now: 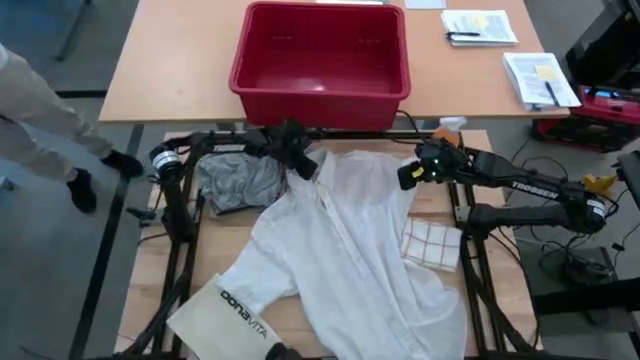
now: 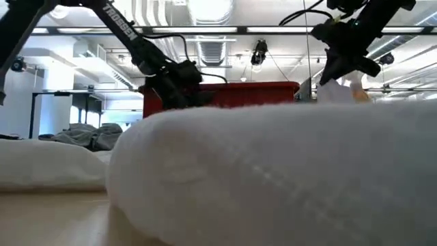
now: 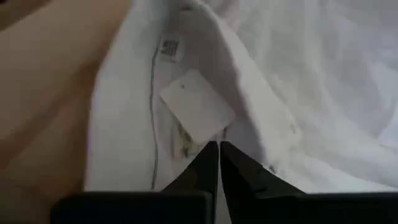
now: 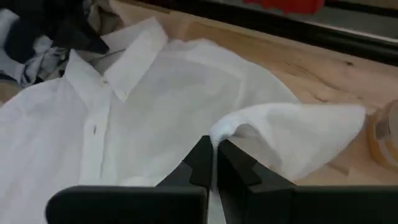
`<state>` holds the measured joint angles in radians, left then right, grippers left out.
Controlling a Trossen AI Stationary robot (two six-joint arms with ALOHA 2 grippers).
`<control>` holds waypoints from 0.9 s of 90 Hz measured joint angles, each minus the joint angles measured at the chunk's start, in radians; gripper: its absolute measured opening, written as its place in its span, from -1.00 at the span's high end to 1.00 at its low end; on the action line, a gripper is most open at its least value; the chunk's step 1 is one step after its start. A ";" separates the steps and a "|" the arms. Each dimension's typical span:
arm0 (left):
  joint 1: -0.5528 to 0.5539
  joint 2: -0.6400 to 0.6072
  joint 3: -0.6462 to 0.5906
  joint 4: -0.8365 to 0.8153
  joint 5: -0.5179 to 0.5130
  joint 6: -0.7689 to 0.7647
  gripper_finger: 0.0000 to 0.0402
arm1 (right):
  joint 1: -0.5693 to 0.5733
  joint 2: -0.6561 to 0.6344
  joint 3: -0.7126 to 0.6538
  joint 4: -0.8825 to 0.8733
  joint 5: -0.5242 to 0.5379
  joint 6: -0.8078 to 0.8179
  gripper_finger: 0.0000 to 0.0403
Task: Fold laundry
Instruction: Fold the white long sleeve shirt
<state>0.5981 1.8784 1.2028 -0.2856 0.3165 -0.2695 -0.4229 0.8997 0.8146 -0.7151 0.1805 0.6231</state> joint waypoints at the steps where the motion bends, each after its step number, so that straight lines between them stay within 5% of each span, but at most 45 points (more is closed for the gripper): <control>1: -0.001 0.008 0.008 -0.005 0.001 0.004 1.00 | 0.000 0.000 0.000 0.000 -0.002 -0.005 1.00; 24: 0.001 0.183 0.166 -0.169 0.038 0.080 1.00 | 0.006 0.000 0.000 0.005 -0.052 -0.023 1.00; 66: 0.023 0.154 0.174 -0.205 0.016 0.128 1.00 | -0.006 -0.001 -0.003 0.154 -0.295 -0.034 1.00; 81: 0.024 0.163 0.170 -0.212 0.002 0.131 1.00 | 0.004 0.000 -0.003 0.189 -0.305 -0.011 1.00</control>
<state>0.6220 2.0418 1.3725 -0.4978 0.3182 -0.1388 -0.4187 0.8997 0.8120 -0.5257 -0.1245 0.6124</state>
